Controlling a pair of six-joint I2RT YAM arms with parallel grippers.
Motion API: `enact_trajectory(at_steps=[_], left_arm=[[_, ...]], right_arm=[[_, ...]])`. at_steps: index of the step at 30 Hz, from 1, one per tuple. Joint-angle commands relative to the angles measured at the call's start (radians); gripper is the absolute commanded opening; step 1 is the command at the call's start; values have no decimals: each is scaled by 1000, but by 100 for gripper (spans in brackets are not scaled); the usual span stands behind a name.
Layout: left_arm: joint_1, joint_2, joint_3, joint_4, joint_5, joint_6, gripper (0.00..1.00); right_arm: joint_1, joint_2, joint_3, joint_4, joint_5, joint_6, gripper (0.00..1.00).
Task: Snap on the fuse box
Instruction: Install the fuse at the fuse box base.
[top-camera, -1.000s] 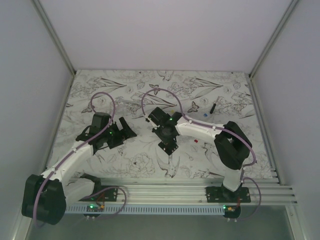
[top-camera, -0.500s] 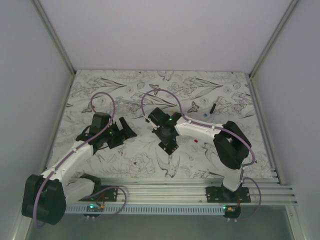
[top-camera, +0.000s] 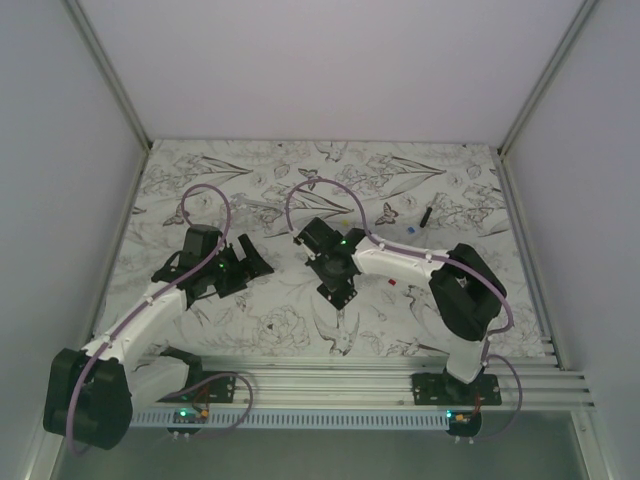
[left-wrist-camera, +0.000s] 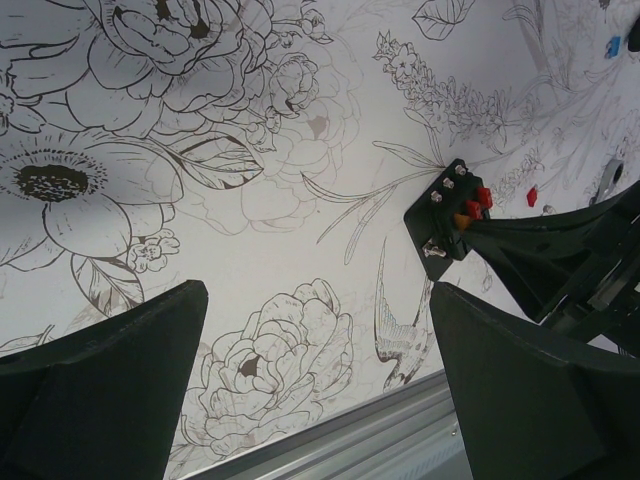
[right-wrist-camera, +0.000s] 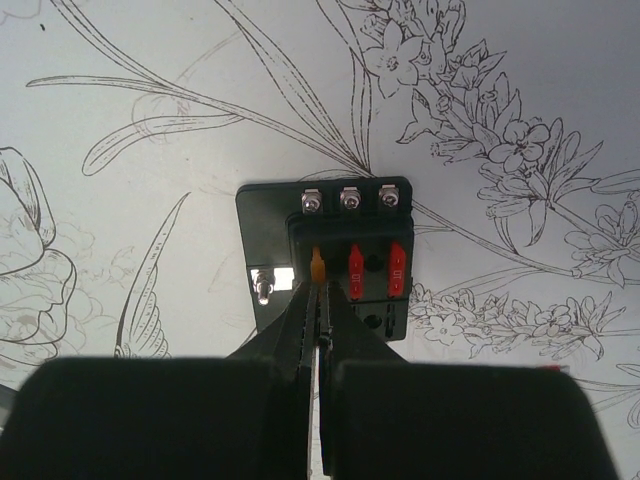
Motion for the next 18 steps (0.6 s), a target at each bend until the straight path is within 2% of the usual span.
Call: enact_trajectory(at_steps=[1,10,15,18], left_arm=[[8,9,-9,-5,5,6,100],[9,10,-14,-3,10,2,100],[9,9,-17,-2,11,1,100],[8,6,-17,-2,14,2,100]], right_arm=[[-8,169,-110,-78,47,30,0],[0,252,18,-102,63,-5,0],[4,293,10,-100,65,7,0],[7,249,1,-75,45,10,0]])
